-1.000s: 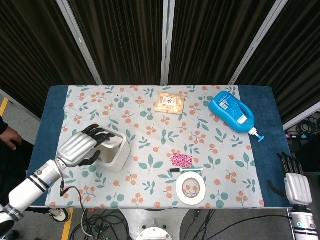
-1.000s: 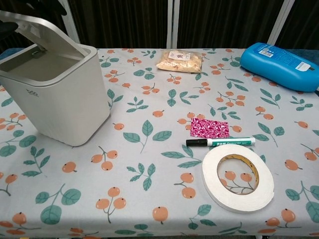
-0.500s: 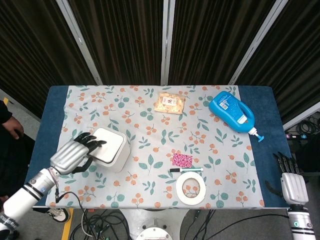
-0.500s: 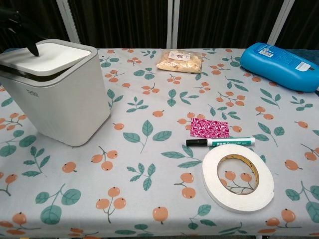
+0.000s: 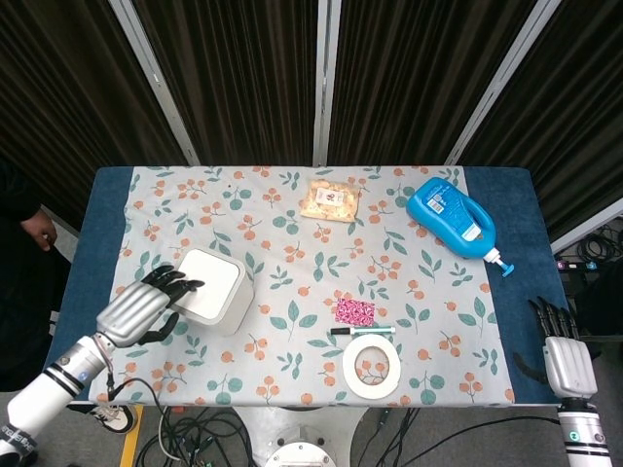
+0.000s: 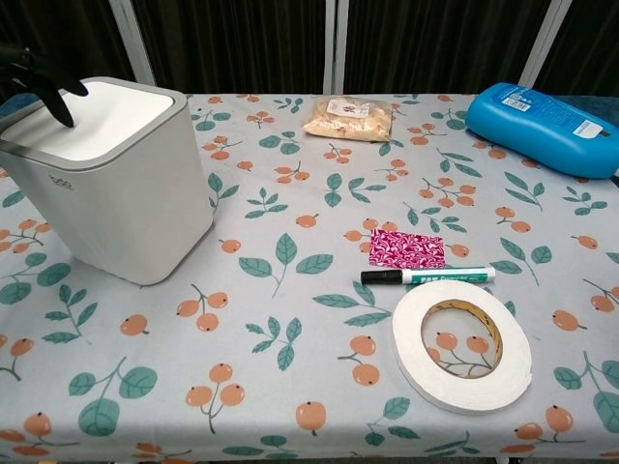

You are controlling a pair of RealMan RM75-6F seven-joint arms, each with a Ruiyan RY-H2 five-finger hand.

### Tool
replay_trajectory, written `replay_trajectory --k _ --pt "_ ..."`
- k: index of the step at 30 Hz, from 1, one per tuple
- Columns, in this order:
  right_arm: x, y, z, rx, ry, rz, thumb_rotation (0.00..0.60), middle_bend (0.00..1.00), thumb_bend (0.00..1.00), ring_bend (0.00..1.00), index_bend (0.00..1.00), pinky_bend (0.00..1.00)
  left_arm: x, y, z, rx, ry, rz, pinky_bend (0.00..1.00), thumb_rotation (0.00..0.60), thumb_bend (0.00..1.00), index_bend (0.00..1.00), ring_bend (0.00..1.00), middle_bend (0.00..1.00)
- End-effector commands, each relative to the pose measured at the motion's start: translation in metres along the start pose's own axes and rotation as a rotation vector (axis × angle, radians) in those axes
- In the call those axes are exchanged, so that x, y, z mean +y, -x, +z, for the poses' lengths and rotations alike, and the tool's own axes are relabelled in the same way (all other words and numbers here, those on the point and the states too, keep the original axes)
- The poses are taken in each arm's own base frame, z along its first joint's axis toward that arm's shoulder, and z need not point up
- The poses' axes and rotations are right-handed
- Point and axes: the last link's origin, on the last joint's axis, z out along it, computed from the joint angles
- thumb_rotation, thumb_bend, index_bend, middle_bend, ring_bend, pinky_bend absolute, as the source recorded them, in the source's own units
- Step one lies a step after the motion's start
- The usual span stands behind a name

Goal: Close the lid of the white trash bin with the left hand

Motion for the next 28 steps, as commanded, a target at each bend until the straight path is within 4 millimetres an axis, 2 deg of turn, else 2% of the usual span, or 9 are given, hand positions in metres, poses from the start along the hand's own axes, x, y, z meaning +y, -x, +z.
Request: replay_trajectory --k 1,5,8,12,15,17,20,23,28 --pt "0.0 0.0 0.0 0.0 0.0 0.0 0.6 0.0 0.18 0.0 0.0 0.0 -0.002 0.007 0.0 -0.017 -0.005 -0.004 0.09 0.6 0.62 0.14 0.12 0.26" --pt "0.0 -0.001 -0.001 0.003 0.001 0.0 0.6 0.0 0.18 0.0 0.0 0.0 -0.003 0.005 0.0 0.011 -0.005 -0.008 0.09 0.6 0.62 0.13 0.12 0.26" --pt "0.0 -0.002 0.0 0.007 0.002 0.001 0.6 0.0 0.18 0.0 0.0 0.0 -0.002 -0.007 -0.001 0.116 0.011 -0.015 0.09 0.6 0.61 0.13 0.12 0.25" --pt "0.001 -0.001 0.0 0.005 0.003 0.001 0.6 0.0 0.18 0.0 0.0 0.0 -0.006 -0.027 -0.013 0.34 0.02 -0.028 0.09 0.6 0.6 0.13 0.12 0.24" --pt "0.001 -0.001 0.0 0.006 0.002 0.003 0.6 0.0 0.18 0.0 0.0 0.0 -0.016 -0.029 -0.028 0.433 -0.021 -0.026 0.09 0.6 0.59 0.13 0.12 0.23" --pt "0.001 -0.002 0.0 0.009 0.004 0.003 0.6 0.0 0.18 0.0 0.0 0.0 -0.026 -0.022 -0.037 0.454 -0.074 -0.023 0.09 0.6 0.58 0.13 0.12 0.22" --pt "0.002 -0.005 -0.001 0.017 0.005 0.006 0.6 0.0 0.18 0.0 0.0 0.0 -0.049 -0.001 -0.056 0.487 -0.232 0.024 0.09 0.6 0.57 0.13 0.12 0.21" --pt "0.0 -0.011 -0.002 0.038 -0.007 0.01 0.6 0.0 0.18 0.0 0.0 0.0 -0.069 0.034 -0.075 0.468 -0.404 0.104 0.09 0.6 0.57 0.13 0.12 0.2" --pt "-0.004 -0.018 -0.003 0.063 -0.021 0.01 0.6 0.0 0.18 0.0 0.0 0.0 -0.084 0.073 -0.093 0.409 -0.485 0.065 0.09 0.6 0.57 0.13 0.09 0.16"
